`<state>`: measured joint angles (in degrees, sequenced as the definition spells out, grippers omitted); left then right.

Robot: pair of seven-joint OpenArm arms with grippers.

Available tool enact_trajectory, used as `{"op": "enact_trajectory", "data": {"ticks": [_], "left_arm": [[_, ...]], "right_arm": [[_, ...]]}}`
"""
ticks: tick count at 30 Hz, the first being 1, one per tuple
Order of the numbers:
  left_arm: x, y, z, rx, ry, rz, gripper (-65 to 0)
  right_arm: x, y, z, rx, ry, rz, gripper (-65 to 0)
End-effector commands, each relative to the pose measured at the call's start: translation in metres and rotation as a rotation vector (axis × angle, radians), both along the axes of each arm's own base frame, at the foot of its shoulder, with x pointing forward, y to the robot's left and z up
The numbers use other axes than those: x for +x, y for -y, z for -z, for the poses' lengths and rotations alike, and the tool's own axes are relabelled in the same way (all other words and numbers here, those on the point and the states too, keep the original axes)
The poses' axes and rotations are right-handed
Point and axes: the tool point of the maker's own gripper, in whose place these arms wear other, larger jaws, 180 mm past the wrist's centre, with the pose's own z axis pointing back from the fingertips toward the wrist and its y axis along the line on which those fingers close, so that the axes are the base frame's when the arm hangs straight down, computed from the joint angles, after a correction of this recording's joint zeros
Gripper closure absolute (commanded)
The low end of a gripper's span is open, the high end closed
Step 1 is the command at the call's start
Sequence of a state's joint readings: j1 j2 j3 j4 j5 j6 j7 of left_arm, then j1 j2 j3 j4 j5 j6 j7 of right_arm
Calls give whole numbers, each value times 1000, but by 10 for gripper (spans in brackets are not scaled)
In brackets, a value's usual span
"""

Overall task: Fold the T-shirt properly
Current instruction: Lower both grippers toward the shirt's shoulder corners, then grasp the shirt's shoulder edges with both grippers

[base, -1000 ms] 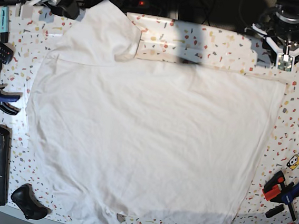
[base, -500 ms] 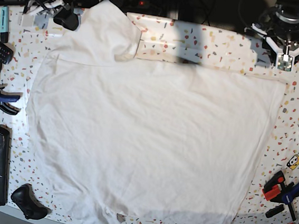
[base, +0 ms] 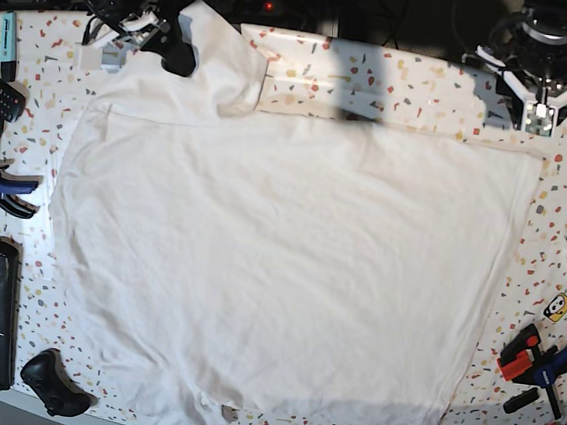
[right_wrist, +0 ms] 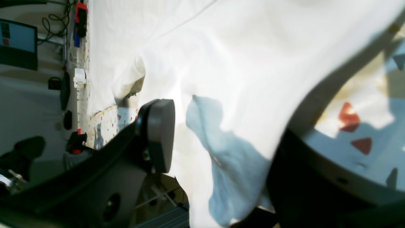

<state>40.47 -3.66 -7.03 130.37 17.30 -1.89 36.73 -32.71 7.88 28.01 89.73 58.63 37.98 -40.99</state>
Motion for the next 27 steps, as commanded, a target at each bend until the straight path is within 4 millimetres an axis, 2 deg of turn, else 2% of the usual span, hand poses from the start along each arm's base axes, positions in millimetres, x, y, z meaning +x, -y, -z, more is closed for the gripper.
{"op": "enact_trajectory", "data": {"ticks": [1,5,12,14,20,27], "left_arm": [[7,0,-12,4,52,8,-200],[19,5,-13,-67,68,-8,-200],[41,5,-17,-93,97,-25,-201],[46,-2,-10,-95,109,-63,-201],[61,-33,35,-80,33,-175,-201],[74,-72,49,-210,33,-335,-201]], "right_arm": [[-5,0,2,-22,-16,-22,-312],[-5,0,2,-23,-17,-22,-312],[-6,-1,3,-22,-24,-29,-312],[-7,-2,4,-21,-29,-34,-312],[-12,-4,6,-18,-52,-55,-312],[-14,-6,8,-16,-67,-68,-312]]}}
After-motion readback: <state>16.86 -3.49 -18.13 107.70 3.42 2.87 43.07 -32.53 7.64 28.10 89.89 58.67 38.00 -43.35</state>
